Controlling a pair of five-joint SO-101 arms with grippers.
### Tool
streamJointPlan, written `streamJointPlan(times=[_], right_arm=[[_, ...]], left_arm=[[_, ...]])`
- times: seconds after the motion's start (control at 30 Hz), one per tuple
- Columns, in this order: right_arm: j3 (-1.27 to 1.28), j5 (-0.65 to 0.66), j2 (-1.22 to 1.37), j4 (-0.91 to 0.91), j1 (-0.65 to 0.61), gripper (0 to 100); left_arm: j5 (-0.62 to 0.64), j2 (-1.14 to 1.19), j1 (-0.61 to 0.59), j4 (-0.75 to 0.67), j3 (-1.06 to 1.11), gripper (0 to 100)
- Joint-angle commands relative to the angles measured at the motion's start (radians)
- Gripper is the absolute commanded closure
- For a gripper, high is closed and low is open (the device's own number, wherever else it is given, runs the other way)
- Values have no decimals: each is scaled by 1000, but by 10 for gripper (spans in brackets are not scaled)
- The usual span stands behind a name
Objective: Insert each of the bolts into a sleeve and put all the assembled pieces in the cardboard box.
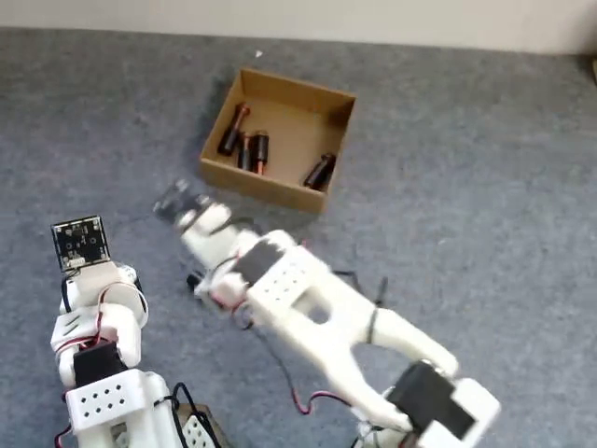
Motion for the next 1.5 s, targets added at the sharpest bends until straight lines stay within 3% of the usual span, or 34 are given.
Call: streamJointPlan(times=[0.0, 0.33, 0.7, 0.83, 0.9, 1.1, 1.23, 1.47], right_arm=[[-91, 0, 67, 5, -53, 850], [-275, -57, 285, 4, -56, 849], [-285, -49, 414, -77, -54, 854], [-286, -48, 429, -77, -56, 936], [-285, -48, 424, -76, -53, 991], [-278, -48, 409, -62, -4, 993], [-243, -55, 285, 56, 41, 993], [84, -49, 39, -27, 68, 993]], left_arm=[[12, -12, -15, -26, -56, 992], [14, -12, -125, -26, -76, 992], [14, -12, -127, -26, -77, 992], [14, -12, -124, -26, -77, 992], [14, -12, -122, -26, -77, 992], [14, -12, -122, -26, -77, 992], [14, -12, -122, -26, -76, 992], [14, -12, -120, -26, -76, 992]])
